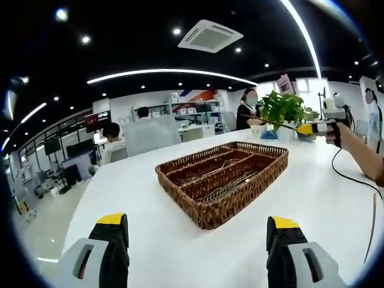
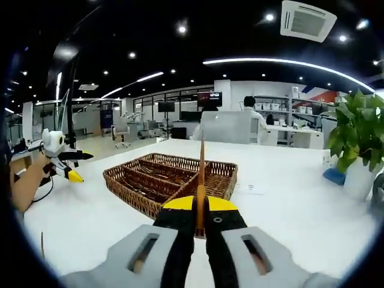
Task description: Arrange the knives, forks, and spoons in their matching storage slots by inserting each utensil handle-first until every utensil is classified and aligned in the correct compartment
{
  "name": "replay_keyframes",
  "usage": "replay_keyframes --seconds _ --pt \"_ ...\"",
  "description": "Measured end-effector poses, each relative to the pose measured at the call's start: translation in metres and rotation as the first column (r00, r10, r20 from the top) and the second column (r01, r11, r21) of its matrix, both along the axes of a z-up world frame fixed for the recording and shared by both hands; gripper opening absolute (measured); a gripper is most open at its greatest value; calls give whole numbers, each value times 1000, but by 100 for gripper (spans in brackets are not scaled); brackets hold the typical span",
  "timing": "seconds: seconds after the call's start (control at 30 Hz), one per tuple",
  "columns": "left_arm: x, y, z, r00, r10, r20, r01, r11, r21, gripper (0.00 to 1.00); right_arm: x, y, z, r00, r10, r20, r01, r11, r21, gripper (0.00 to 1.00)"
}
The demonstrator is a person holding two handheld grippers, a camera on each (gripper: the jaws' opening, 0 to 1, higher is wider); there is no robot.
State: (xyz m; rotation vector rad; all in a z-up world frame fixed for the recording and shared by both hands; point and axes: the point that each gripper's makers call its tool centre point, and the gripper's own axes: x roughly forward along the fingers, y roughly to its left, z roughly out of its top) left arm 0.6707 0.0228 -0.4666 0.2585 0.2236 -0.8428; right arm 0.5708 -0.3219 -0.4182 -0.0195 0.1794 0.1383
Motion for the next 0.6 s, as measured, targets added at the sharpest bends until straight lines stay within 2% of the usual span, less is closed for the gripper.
replay_keyframes --seconds 0.6 --pt "-3 -3 -2 1000 -4 5 4 1000 7 100 -4 -10 -2 999 -34 -11 35 999 15 3"
